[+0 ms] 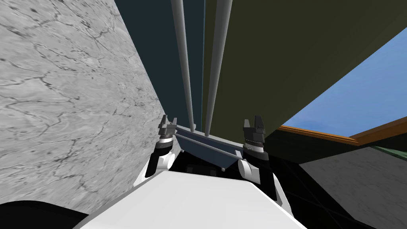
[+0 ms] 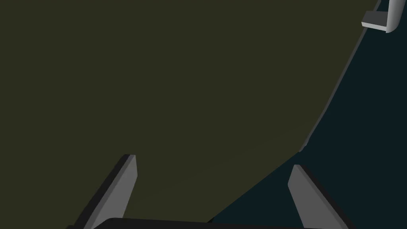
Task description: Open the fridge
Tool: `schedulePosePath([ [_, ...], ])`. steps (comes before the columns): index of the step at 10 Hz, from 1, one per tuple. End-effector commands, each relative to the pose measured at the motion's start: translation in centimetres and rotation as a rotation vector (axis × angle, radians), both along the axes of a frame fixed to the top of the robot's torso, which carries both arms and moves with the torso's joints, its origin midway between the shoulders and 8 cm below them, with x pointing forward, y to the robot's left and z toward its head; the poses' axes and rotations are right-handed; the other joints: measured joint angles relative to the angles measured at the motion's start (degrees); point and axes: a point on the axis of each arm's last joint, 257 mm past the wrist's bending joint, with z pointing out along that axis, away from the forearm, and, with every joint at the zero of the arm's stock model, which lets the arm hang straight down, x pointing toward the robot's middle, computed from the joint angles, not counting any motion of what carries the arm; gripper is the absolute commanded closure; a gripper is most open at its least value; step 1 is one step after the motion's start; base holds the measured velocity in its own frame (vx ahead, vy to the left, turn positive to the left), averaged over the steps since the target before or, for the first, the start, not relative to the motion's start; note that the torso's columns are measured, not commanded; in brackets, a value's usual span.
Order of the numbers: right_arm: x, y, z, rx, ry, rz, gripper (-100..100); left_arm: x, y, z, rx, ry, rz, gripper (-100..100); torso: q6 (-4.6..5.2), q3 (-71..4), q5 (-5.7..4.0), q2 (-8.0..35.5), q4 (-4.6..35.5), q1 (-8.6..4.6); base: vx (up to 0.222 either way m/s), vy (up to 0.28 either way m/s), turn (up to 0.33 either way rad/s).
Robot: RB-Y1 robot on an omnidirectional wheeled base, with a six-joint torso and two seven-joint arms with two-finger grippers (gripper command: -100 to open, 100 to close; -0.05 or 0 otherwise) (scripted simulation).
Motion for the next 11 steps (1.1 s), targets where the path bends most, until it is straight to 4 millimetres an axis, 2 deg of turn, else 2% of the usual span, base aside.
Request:
schedulePosePath([
  [1, 0.0, 0.0, 0.0, 0.0, 0.0, 0.0, 0, 0.0, 0.0, 0.0, 0.0, 0.0, 0.0, 0, 0.0, -4.67, 0.0, 2.32, 2.35, 0.0, 0.0, 0.0, 0.0],
  [9, 0.0, 0.0, 0.0, 0.0, 0.0, 0.0, 0, 0.0, 0.0, 0.0, 0.0, 0.0, 0.0, 0, 0.0, -70.73, 0.0, 35.39, 35.37, 0.0, 0.0, 0.0, 0.0],
  [10, 0.0, 0.0, 0.0, 0.0, 0.0, 0.0, 0, 0.2, -0.4, -0.8, 0.031, 0.009, -0.018, -100, 0.0, -79.19, 0.0, 39.62, 39.6, 0.0, 0.01, -0.01, -0.022],
  [11, 0.0, 0.0, 0.0, 0.0, 0.0, 0.0, 0, 0.3, -0.6, -1.3, 0.04, 0.014, -0.025, -100, 0.01, -83.14, 0.0, 41.53, 41.49, -0.02, 0.011, -0.018, -0.033],
])
